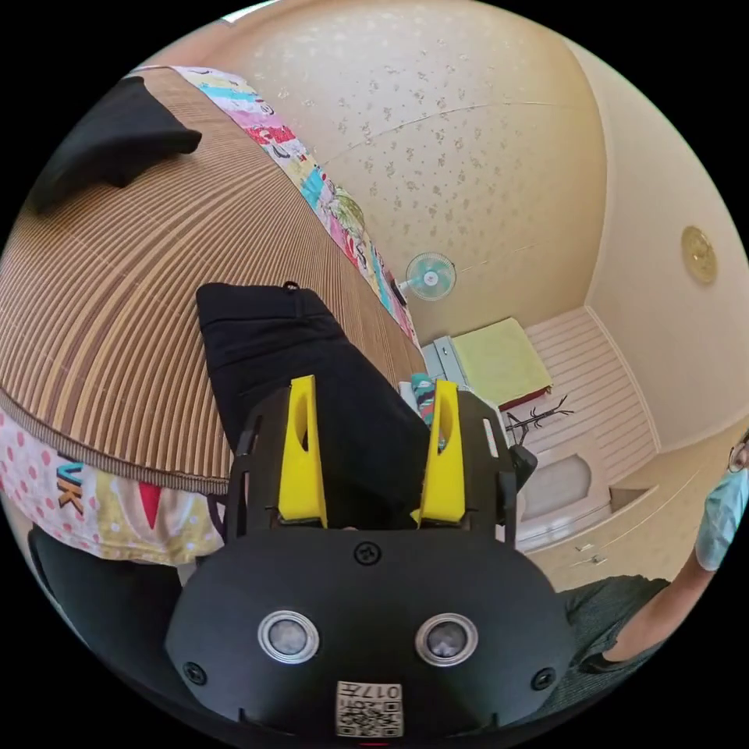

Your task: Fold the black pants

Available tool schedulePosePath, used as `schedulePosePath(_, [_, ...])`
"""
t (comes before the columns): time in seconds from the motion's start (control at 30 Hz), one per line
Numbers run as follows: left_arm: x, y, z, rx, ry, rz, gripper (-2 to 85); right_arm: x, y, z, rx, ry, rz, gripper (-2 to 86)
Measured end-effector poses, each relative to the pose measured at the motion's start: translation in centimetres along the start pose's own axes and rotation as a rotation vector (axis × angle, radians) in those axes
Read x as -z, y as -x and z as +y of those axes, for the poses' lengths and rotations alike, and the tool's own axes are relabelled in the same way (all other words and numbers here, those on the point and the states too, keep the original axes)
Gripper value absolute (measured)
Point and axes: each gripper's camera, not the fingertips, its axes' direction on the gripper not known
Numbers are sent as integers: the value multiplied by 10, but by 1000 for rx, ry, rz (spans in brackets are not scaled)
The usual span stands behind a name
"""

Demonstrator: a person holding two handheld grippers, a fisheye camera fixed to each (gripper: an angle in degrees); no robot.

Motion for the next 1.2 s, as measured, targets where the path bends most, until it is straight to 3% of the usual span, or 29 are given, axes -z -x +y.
schedulePosePath(0.33, [-104,-77,-15,-229,320,-385,137,-5,-1,1,45,60,-45,33])
schedulePosePath(0.5, [-126,-81,-10,-289,416,-384,60,-13,-3,-8,46,85,-20,52])
schedulePosePath(0.63, [-102,-71,14,-284,340,-319,48,9,-36,-3,-80,41,-150,87])
schedulePosePath(0.73, [-76,-59,34,-233,272,-243,45,40,-98,14,-306,-146,-396,135])
schedulePosePath(0.9, [-43,-55,70,-210,160,-224,43,7,-168,9,-581,-122,-660,143])
schedulePosePath(1.07, [10,-43,111,-173,76,-176,41,2,-169,15,-729,-11,-480,50])
schedulePosePath(1.2, [50,-38,145,-166,39,-129,35,39,-127,18,-617,-89,-354,23])
